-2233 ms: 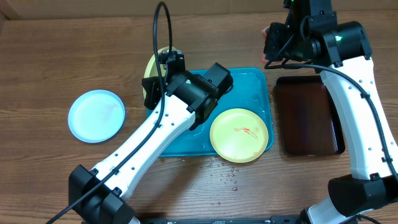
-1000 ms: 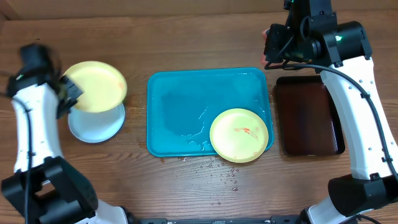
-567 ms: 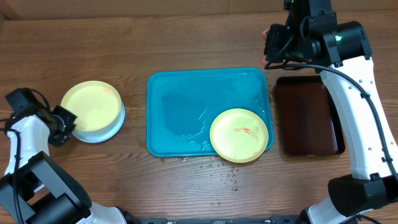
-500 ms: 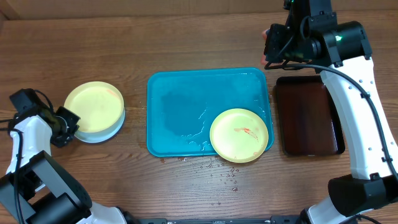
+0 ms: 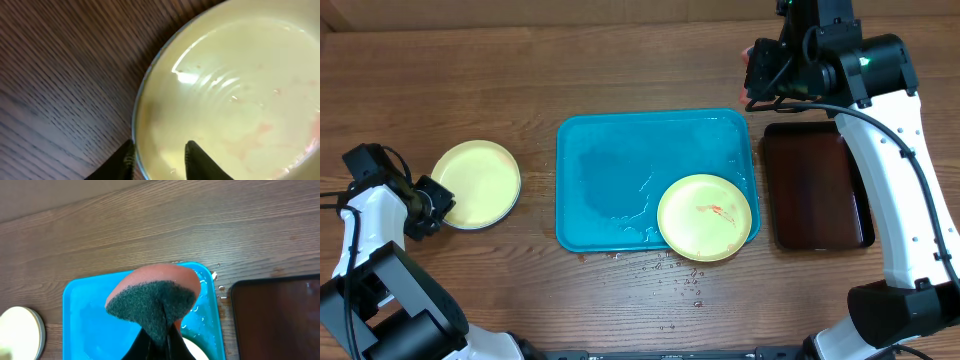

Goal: Clean dirty plates on tray and stack at the side
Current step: 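Carry the yellow plate left and stack it on the white plate, then move left gripper to the lower yellow plate and drag it up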

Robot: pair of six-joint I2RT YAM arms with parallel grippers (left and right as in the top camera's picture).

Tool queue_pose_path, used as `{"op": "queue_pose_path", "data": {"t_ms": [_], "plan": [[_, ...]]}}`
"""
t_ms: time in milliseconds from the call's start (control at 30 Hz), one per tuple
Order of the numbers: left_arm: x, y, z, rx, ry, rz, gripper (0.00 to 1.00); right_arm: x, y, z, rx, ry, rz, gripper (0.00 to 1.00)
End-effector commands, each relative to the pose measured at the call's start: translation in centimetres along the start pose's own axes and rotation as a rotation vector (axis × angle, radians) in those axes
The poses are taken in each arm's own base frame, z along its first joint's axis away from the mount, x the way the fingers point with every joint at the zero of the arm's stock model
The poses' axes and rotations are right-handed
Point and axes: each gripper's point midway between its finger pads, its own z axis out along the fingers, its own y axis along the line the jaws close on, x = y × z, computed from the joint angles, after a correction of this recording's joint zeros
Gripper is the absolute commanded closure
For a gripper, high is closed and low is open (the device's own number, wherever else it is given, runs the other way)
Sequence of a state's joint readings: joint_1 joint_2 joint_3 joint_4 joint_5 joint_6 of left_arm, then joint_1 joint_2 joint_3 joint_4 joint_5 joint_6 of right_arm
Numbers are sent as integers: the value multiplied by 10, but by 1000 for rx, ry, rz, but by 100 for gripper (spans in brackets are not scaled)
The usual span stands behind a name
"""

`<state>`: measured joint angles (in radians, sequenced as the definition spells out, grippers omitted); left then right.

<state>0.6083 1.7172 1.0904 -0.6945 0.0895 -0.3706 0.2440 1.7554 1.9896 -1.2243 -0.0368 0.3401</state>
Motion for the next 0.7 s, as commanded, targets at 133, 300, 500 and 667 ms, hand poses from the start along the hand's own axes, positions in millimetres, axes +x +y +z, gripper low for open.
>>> {"op": "queue_pose_path", "data": {"t_ms": [133,300,500,667], "plan": [[-6,-24,-26,88,-46,109,56,-4,-2,-8,4,-22,3,96],[8,-94,-64,278,-87,330,56,-4,-2,-8,4,-22,3,96],[92,-190,-81,404,-48,702,53,-4,-2,-8,5,-20,3,96],[200,-247,-67,489,97,979,44,-3,-2,-7,7,-16,4,96]]}}
